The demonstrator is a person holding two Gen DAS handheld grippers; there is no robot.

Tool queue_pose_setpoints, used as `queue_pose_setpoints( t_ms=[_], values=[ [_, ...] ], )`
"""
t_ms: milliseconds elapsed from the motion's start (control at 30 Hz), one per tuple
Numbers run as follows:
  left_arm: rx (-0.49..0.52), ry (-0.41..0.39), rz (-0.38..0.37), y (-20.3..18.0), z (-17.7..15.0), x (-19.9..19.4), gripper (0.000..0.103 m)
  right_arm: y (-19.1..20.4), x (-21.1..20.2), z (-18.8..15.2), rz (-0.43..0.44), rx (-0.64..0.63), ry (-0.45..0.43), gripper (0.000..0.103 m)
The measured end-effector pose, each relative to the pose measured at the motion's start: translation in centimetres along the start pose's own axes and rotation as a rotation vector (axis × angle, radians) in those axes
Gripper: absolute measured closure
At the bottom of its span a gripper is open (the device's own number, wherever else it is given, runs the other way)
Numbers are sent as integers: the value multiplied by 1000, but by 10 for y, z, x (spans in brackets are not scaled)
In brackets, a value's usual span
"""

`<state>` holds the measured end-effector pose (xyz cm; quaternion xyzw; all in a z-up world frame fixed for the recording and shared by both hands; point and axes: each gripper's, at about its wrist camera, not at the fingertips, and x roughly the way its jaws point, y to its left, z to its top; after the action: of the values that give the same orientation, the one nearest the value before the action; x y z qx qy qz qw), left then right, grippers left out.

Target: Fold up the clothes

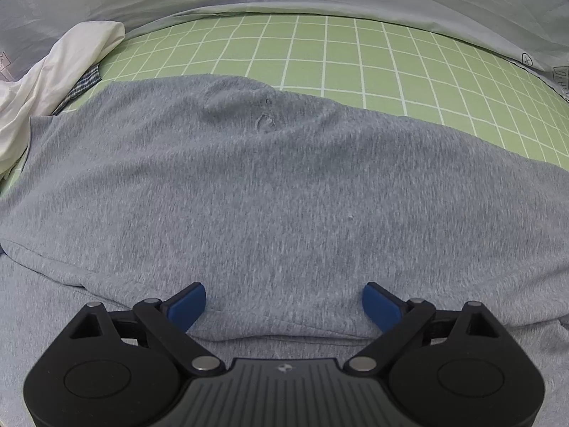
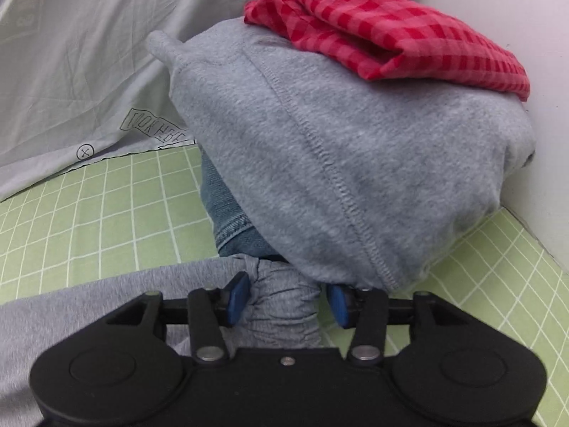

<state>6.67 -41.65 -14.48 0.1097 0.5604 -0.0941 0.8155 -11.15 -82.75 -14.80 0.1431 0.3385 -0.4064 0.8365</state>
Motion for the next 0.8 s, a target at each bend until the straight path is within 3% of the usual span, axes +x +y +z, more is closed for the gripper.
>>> queue_pose_setpoints(
  t_ms=[133, 400, 600, 667, 733, 767, 800],
  values=[
    [-14, -50, -7, 3, -5, -21, 8, -24, -39, -21, 2, 110, -10, 25],
    [-49, -113, -61, 7, -40, -62, 8, -103, -107, -103, -163, 353, 83, 23],
    [-47, -139, -69, 11, -81, -86, 8, -126, -125, -142, -102, 455, 162, 25],
    [-44, -149, -65, 14, -95, -94, 8, -124, -126, -149, -68, 470, 166, 34],
    [-48, -151, -56, 20, -107, -100, 8, -122, -128, -148, -47, 450, 159, 63],
    [-55, -148, -50, 24, -113, -102, 8, -121, -129, -147, -33, 441, 160, 72],
    [-64, -145, -44, 28, -119, -105, 8, -122, -130, -147, -39, 434, 158, 100]
  ],
)
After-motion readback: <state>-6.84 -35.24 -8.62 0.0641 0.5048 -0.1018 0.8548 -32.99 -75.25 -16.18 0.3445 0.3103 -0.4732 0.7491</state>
